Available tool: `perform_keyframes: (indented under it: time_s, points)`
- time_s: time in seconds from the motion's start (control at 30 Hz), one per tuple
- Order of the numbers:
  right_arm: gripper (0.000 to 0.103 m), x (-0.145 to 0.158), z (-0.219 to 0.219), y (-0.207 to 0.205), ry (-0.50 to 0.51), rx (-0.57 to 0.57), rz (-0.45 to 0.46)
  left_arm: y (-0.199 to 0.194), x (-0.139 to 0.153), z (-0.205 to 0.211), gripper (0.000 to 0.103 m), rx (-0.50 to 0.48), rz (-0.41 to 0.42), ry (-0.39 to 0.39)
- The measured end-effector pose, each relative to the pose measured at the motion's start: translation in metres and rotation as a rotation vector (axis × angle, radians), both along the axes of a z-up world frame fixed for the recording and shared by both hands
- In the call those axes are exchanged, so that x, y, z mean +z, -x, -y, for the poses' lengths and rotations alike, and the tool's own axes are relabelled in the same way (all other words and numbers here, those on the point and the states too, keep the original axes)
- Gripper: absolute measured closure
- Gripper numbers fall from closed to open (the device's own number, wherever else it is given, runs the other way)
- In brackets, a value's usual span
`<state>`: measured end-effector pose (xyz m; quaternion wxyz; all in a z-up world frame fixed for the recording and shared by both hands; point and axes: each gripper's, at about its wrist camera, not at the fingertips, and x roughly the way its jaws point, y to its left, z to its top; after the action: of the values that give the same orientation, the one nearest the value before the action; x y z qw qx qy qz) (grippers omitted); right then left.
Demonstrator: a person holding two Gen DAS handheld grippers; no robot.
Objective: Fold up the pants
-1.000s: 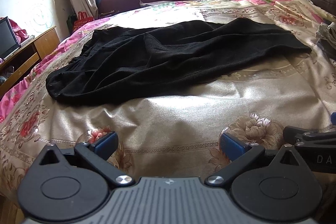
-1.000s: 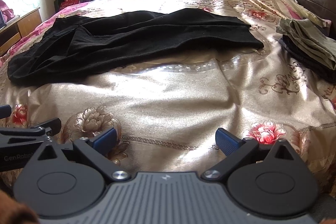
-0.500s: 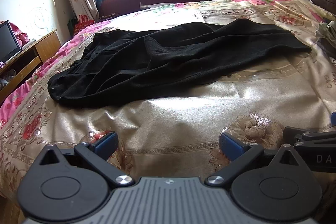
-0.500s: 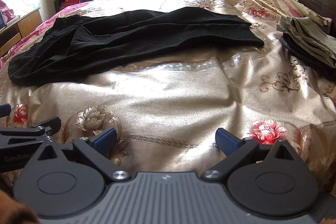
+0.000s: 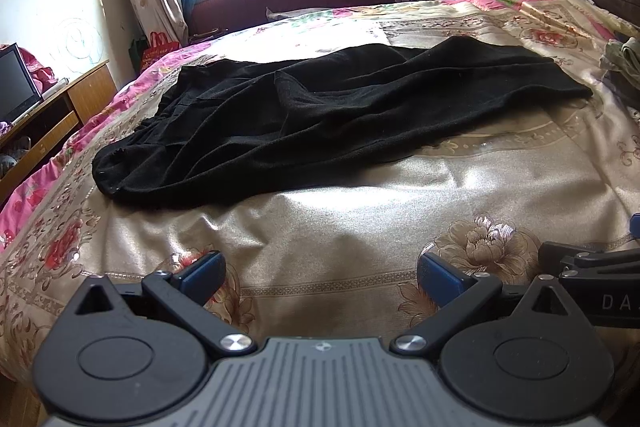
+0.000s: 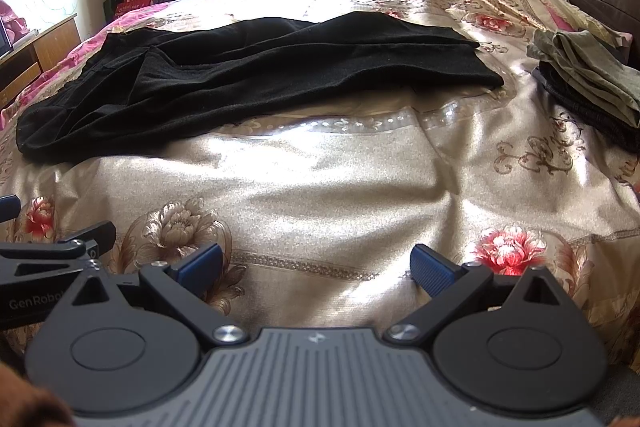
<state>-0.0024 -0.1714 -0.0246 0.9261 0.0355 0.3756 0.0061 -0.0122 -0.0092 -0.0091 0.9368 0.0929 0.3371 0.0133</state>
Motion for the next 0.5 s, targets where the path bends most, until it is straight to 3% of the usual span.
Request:
perform_keyframes:
  time_s: [0.5]
  points:
    - [0.003, -0.0011, -0.0008, 0.0008, 0.004, 0.001, 0.000, -0.0001, -0.0003, 0.0007, 0.000, 0.000, 0.000, -0.001]
